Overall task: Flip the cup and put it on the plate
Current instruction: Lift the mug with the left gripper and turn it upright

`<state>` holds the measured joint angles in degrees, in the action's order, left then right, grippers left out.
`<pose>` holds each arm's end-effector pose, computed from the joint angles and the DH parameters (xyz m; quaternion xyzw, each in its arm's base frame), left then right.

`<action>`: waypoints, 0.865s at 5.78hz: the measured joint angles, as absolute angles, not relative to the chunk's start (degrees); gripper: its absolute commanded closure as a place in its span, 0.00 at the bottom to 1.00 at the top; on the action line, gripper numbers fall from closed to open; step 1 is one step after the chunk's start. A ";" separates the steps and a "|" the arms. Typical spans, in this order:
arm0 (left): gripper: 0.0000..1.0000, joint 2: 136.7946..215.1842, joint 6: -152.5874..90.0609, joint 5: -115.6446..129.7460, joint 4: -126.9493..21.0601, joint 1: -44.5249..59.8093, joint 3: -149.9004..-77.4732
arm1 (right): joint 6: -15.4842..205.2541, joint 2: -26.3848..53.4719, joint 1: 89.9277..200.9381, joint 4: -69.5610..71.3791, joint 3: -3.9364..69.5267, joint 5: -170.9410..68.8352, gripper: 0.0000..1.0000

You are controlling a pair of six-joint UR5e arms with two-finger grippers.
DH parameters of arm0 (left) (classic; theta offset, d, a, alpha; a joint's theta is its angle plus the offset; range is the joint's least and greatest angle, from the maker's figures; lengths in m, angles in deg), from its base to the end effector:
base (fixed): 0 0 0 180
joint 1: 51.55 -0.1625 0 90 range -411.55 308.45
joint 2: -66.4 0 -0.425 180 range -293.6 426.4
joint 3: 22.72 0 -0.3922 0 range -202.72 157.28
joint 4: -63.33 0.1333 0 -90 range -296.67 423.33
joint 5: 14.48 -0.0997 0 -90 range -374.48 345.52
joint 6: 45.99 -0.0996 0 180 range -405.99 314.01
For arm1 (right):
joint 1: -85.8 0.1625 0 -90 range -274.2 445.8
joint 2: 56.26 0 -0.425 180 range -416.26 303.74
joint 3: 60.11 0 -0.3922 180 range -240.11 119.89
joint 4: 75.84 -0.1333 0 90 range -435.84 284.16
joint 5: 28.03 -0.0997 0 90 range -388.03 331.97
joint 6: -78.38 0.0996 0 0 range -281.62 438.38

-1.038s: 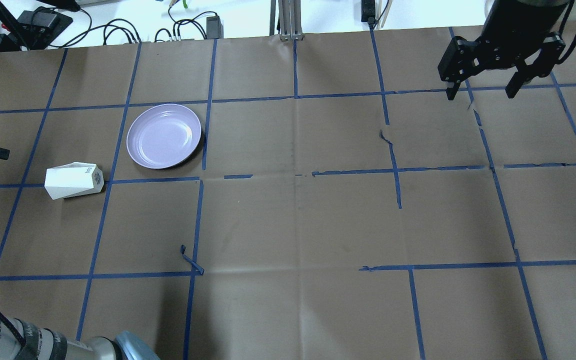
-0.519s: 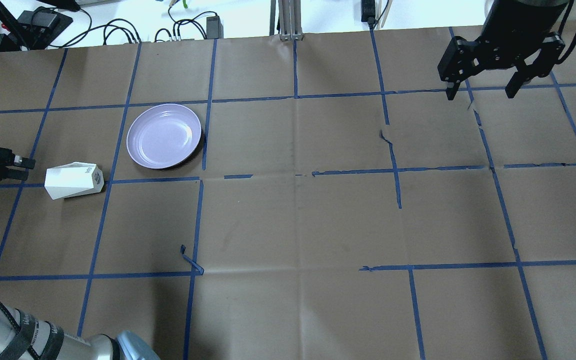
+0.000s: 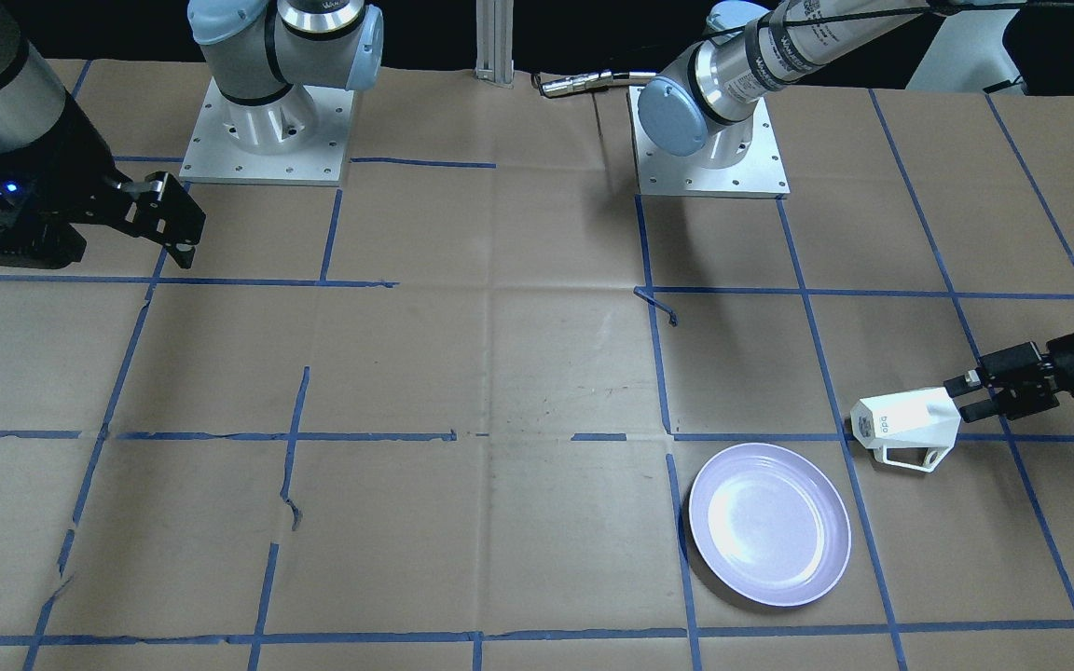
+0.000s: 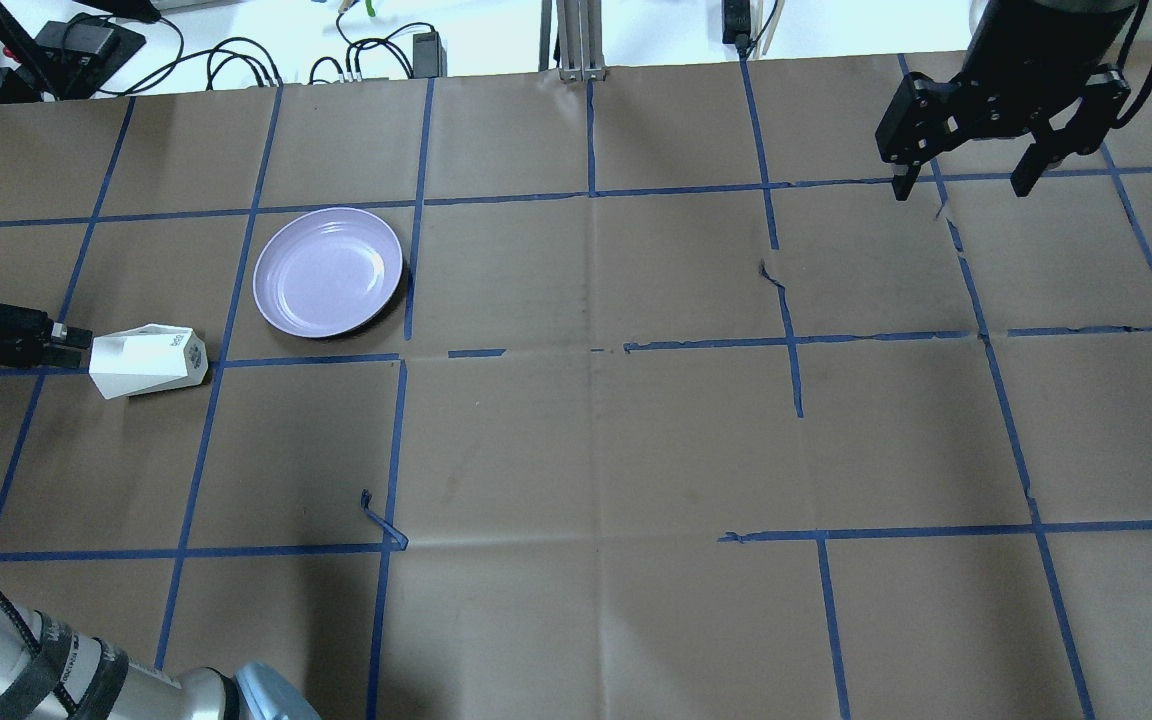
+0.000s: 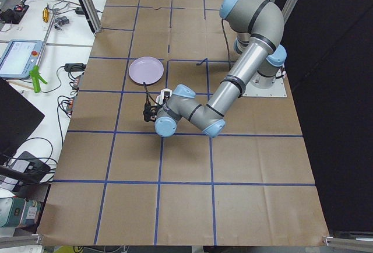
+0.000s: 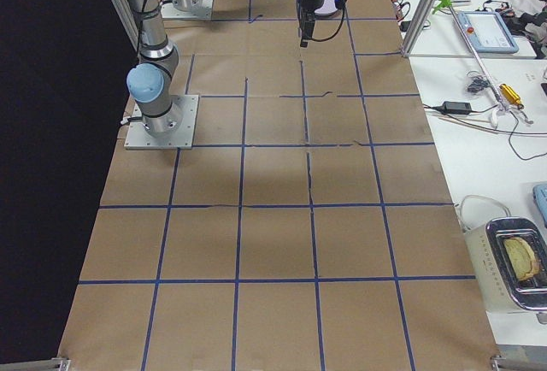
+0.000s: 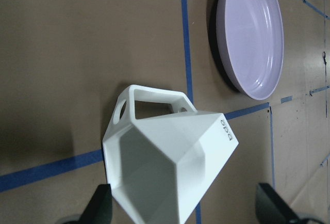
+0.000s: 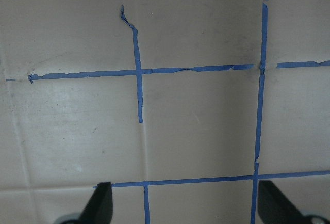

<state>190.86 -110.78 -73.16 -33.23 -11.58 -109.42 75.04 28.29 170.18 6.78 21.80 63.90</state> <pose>0.3432 -0.5291 0.1817 -0.0305 -0.9148 0.0476 0.3998 0.0781 -0.5335 0.4962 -0.0192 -0.9988 -0.0425 0.0135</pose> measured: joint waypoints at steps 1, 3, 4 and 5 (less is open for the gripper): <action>0.24 191.10 -111.31 -72.06 -33.54 -11.33 -109.80 | 75.04 28.29 170.18 6.78 21.80 63.90 0.00; 0.89 190.31 -111.44 -68.92 -33.85 -9.56 -111.22 | 75.04 28.28 170.18 6.78 21.80 63.90 0.00; 1.00 189.77 -111.23 -68.24 -33.86 -8.87 -111.38 | 75.05 28.29 170.18 6.78 21.80 63.90 0.00; 1.00 189.22 -110.79 -68.00 -33.87 -8.59 -111.37 | 75.05 28.28 170.18 6.78 21.80 63.90 0.00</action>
